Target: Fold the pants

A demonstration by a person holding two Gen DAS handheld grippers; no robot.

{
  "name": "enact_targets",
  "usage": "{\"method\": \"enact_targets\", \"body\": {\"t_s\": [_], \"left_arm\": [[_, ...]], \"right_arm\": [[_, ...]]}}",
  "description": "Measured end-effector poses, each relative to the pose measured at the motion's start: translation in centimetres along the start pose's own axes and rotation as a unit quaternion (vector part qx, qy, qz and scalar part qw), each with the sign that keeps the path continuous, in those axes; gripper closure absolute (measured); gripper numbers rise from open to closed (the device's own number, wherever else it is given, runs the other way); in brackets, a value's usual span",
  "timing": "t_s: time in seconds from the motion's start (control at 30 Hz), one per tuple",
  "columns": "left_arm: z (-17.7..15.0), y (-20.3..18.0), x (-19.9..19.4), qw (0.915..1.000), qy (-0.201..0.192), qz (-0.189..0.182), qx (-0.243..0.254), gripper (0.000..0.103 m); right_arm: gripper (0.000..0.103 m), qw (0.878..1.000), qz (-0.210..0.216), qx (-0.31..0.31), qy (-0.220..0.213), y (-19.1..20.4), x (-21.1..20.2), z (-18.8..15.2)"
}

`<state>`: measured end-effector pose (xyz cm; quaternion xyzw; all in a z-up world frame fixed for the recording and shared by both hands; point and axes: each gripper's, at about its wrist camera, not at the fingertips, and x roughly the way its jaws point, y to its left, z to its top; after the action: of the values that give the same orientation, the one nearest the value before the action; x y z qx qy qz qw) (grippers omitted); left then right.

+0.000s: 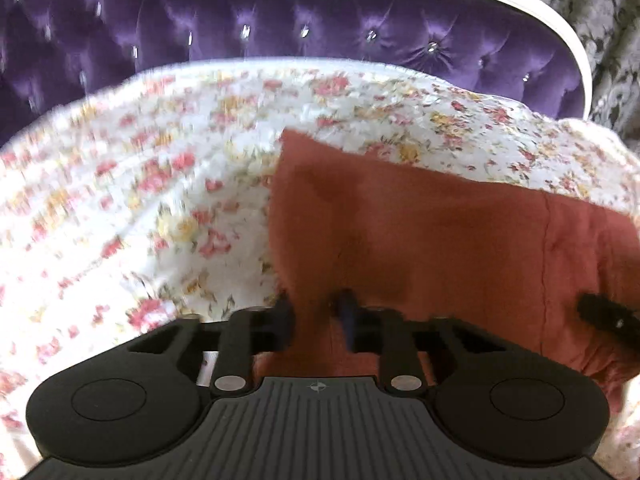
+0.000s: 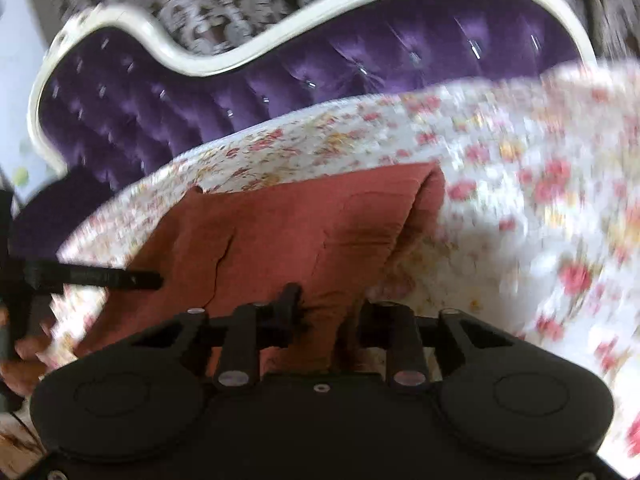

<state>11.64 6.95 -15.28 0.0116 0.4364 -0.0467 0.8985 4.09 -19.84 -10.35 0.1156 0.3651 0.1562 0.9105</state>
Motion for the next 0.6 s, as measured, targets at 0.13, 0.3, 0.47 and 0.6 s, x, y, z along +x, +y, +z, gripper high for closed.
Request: {"method": "enact_targets", "body": {"t_s": [0.13, 0.3, 0.47, 0.6], "left_arm": [[1.9, -1.4, -1.8, 0.9994, -0.031, 0.002, 0.015, 0.089], [4.9, -3.3, -1.2, 0.9991, -0.041, -0.009, 0.009, 0.089], [5.6, -5.2, 2.2, 0.9999, -0.008, -0.012, 0.006, 0.089], [4.9, -5.5, 3.9, 0.9998, 0.004, 0.003, 0.019, 0.08]], "right_arm": [[0.071, 0.999, -0.009, -0.022, -0.034, 0.0, -1.4, 2.4], [0.071, 0.998, -0.03, -0.027, -0.044, -2.3, -1.0, 4.8], [0.071, 0.998, -0.056, -0.024, -0.007, -4.6, 1.7, 5.0], [0.065, 0.998, -0.055, 0.01, 0.027, -6.6, 3.3, 4.0]]}}
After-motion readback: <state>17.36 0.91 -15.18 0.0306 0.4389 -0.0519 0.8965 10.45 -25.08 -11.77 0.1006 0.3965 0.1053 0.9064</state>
